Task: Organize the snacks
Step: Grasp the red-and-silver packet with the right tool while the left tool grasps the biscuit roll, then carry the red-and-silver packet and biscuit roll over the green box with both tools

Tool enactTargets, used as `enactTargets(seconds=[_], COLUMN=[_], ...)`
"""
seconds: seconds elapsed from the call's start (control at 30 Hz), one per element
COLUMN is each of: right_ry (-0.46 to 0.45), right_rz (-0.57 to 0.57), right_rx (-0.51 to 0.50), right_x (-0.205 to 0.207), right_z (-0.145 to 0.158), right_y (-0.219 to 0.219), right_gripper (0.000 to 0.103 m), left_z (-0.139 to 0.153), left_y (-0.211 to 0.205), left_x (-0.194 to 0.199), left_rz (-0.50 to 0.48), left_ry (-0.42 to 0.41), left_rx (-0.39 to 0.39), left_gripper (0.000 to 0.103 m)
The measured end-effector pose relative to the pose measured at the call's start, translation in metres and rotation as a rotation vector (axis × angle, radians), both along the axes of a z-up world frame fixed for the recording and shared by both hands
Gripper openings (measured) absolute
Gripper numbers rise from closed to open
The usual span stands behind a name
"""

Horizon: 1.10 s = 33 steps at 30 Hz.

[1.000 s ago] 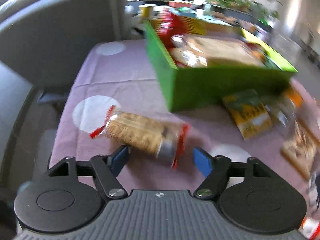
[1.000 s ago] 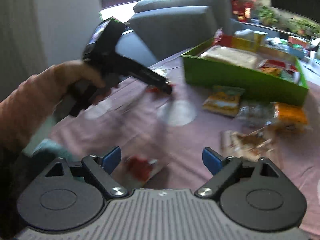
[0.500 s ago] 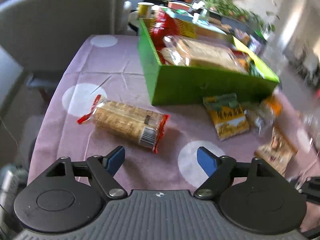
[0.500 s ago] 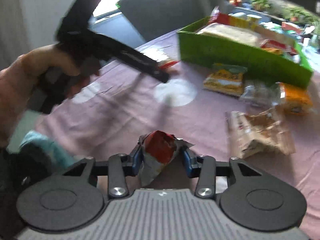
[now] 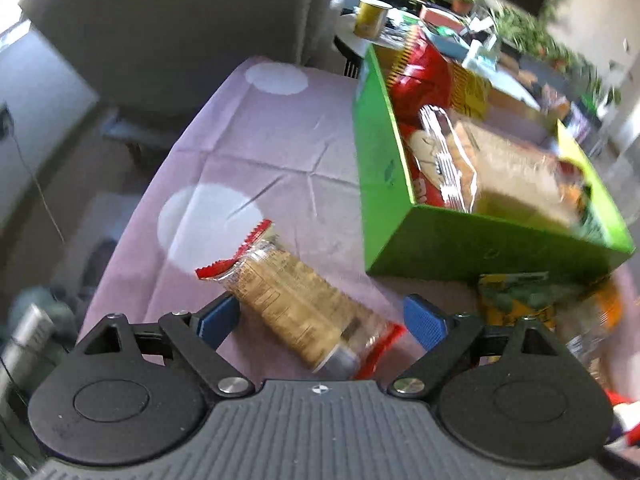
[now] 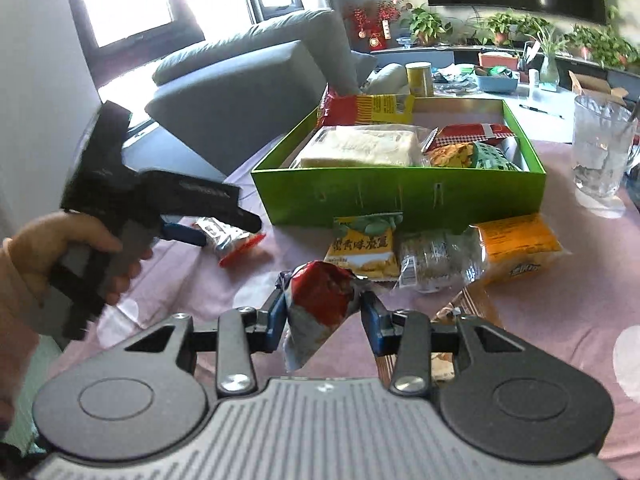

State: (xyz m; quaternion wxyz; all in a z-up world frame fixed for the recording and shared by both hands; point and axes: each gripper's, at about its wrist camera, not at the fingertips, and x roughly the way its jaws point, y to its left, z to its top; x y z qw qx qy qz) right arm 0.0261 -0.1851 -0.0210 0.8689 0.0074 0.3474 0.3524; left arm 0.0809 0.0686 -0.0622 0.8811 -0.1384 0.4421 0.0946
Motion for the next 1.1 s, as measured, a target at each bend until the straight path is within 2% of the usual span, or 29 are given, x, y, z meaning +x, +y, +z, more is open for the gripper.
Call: enactTargets(seconds=[0.1,0.17,0.23,0.27,0.4,0.5,0.63,0.7,0.77,0.83,0.9,0.93,0.97,1.03,1.1], right_ry=[0.009,0.018,0.022,0.023,0.018,0.016,0.019,0.021,0.017,0.013,0.011,0.012,0.012,0.014,0.015], right_rz=[-0.001,-0.003,-0.003,-0.001,-0.005,-0.007,-0.019,-0.021,-0.022,-0.023,-0.024,-0.025,-0.029,-0.035,-0.041], right_rx=[0.004,0.002,0.005,0.008,0.013,0.017,0.013,0.015,0.016,0.016,0.017,0.018,0.020,0.025,0.033], right_x=[0.002,0.001,0.001,0.000,0.002,0.004,0.007,0.009,0.009,0.009,0.010,0.010,0.011,0.013,0.015], right_z=[-0.002,-0.003,-0.003,-0.003,-0.001,-0.001,0.000,0.001,0.002,0.004,0.005,0.006,0.007,0.008,0.010], right_y=[0.001,-0.001,-0.001,-0.001,-0.002,-0.002,-0.003,-0.002,-0.001,0.000,0.000,0.000,0.000,-0.001,-0.002], right_gripper=[0.063,0.063,0.063,0.063,0.063,0.063,0.063,0.063,0.063,0.063,0.063,0.063,0.063,0.063,0.063], left_z=[-0.003,-0.004,-0.001,0.000,0.002,0.004,0.007,0.008,0.007,0.006,-0.001,-0.001,0.000,0.006,0.019], left_y=[-0.010,-0.016,-0.017,-0.017,-0.021,-0.023,-0.028,-0.034,-0.038,-0.044,-0.044,-0.043,-0.041,-0.039,-0.038], left_x=[0.002,0.000,-0.008,-0.011,-0.037,-0.060,-0.077,-0.080,-0.080,-0.080,-0.076,-0.076,-0.076,-0.076,-0.080], left_rz=[-0.038,-0.095,-0.151,-0.185,-0.289,-0.362,-0.388,-0.400,-0.401,-0.405,-0.410,-0.410,-0.407,-0.399,-0.395], left_ry=[-0.010,-0.019,-0.035,-0.037,-0.046,-0.057,-0.053,-0.052,-0.052,-0.055,-0.046,-0.058,-0.072,-0.073,-0.120], left_rx=[0.111,0.179,0.164,0.157,0.143,0.075,0.088,0.122,0.166,0.202,0.200,0.175,0.150,0.123,0.088], left_gripper=[0.075,0.058,0.047,0.045,0.044,0.041,0.042,0.049,0.072,0.075,0.068,0.053,0.035,0.035,0.035])
